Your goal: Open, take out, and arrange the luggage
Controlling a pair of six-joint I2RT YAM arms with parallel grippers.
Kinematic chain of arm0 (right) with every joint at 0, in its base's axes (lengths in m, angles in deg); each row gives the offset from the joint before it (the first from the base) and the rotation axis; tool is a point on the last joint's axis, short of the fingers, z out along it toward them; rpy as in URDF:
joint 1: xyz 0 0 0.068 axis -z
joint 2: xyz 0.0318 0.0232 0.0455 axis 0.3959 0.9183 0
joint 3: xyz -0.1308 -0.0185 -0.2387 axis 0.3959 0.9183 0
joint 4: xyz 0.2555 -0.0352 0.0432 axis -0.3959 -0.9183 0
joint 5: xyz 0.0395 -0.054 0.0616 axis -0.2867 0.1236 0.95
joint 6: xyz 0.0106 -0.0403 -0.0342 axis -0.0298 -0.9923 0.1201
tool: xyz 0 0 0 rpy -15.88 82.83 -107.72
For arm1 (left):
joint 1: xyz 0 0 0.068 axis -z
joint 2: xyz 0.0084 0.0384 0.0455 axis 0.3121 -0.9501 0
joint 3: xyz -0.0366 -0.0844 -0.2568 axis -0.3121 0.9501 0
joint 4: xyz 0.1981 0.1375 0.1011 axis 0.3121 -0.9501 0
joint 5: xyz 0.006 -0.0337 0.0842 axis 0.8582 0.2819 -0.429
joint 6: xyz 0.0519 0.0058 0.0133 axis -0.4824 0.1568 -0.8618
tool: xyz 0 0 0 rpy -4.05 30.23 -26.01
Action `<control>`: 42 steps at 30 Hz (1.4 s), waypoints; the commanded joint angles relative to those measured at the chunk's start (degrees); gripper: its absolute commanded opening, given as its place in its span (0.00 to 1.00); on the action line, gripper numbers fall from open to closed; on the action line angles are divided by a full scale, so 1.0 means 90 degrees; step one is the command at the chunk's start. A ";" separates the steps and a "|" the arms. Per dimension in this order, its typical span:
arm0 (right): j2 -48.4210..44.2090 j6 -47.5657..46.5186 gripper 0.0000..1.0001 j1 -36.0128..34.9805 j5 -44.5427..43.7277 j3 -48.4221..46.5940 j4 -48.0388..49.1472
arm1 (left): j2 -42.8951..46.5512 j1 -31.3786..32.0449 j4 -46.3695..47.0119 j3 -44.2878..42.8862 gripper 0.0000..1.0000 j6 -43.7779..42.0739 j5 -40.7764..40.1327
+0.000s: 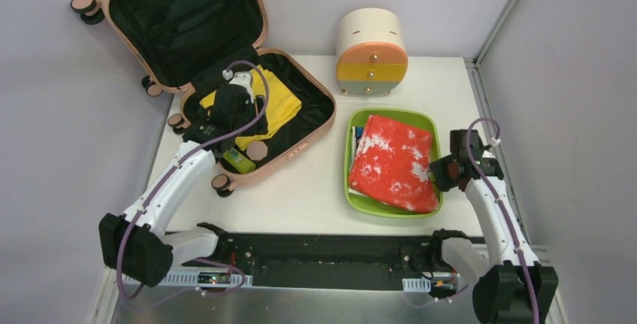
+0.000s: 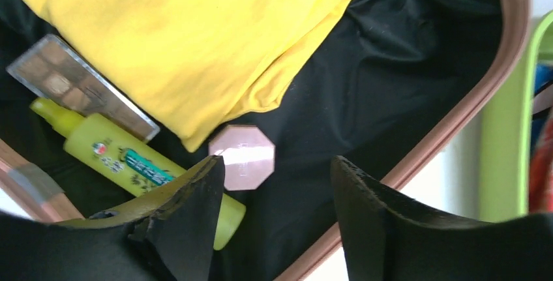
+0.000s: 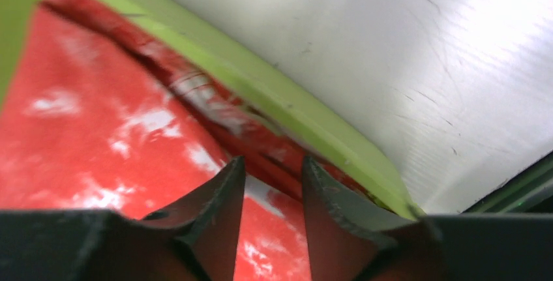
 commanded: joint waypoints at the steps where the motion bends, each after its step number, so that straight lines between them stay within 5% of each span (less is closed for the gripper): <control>1: -0.0484 -0.0648 0.45 -0.0048 0.0024 -0.0684 0.0265 | -0.0560 -0.0006 -0.0153 -0.0543 0.65 -0.2405 -0.0190; 10: -0.0849 -0.1159 0.58 -0.0866 0.0466 -0.1310 0.0935 | -0.2504 -0.0010 -0.0218 -0.1469 0.81 -0.3796 -0.0236; 26: -0.0499 -0.1312 0.59 -0.1329 0.0221 -0.2152 0.1145 | -0.4614 0.0082 -0.0229 -0.2020 0.78 -0.4565 -0.1054; 31: -0.0406 -0.1336 0.59 -0.1479 0.0197 -0.2248 0.1181 | -0.4747 0.0121 -0.0237 -0.2126 0.69 -0.4527 -0.1011; 42: -0.0392 -0.1089 0.59 -0.1906 -0.0100 -0.2179 0.1252 | -0.4706 0.0112 -0.0246 -0.2166 0.20 -0.4446 -0.0865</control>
